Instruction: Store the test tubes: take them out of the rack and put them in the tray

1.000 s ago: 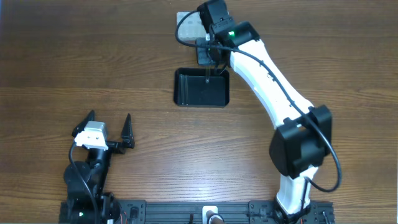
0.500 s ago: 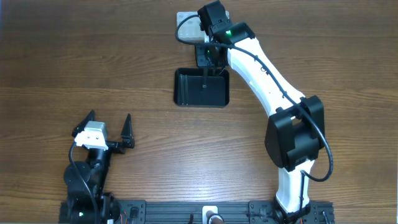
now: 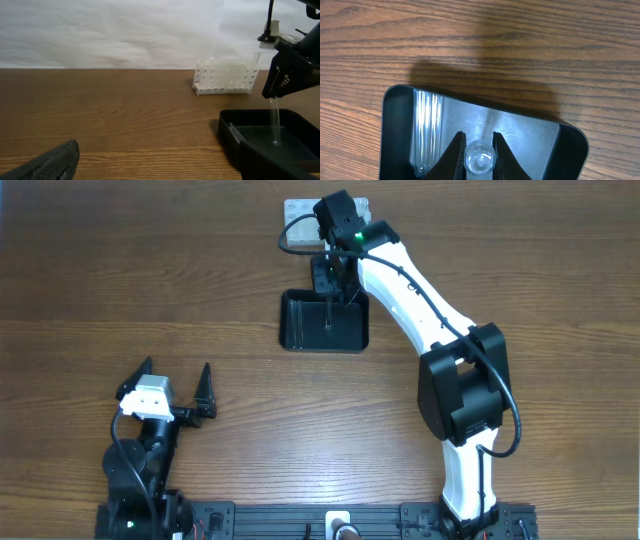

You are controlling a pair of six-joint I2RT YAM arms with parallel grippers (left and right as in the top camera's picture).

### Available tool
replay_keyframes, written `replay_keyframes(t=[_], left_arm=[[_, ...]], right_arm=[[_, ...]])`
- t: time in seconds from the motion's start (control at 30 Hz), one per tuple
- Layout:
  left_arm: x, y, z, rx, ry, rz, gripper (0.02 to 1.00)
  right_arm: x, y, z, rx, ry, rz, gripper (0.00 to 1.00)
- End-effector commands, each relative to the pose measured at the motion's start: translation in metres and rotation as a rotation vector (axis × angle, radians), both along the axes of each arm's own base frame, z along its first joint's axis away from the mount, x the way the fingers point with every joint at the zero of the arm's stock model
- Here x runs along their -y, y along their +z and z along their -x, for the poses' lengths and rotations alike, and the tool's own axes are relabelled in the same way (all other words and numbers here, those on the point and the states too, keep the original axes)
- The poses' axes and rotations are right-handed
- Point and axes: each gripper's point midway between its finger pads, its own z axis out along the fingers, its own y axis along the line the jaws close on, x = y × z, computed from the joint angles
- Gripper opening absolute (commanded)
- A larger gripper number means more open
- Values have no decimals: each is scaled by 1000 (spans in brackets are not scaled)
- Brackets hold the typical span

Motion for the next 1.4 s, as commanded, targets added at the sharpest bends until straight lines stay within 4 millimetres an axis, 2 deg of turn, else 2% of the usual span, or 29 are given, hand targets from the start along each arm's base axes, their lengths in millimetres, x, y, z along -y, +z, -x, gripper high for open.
replay_keyframes(t=[0.03, 0.2, 0.37, 0.77, 1.17, 1.33, 1.4], left_arm=[[1, -1, 0, 4, -11, -10, 1000], [1, -1, 0, 4, -11, -10, 998], [1, -1, 0, 4, -11, -10, 1000], [1, -1, 0, 4, -11, -10, 1000], [1, -1, 0, 4, -11, -10, 1000], [1, -1, 0, 4, -11, -10, 1000], [1, -1, 0, 4, -11, -10, 1000]], right_arm=[[-4, -14, 5, -23, 9, 17, 84], [-5, -32, 7, -56, 12, 34, 93], [-4, -41, 8, -74, 12, 43, 156], [-4, -45, 10, -81, 14, 47, 180], [0, -58, 14, -86, 10, 65, 211], [-1, -57, 11, -75, 11, 59, 242], [-2, -52, 10, -67, 41, 63, 321]])
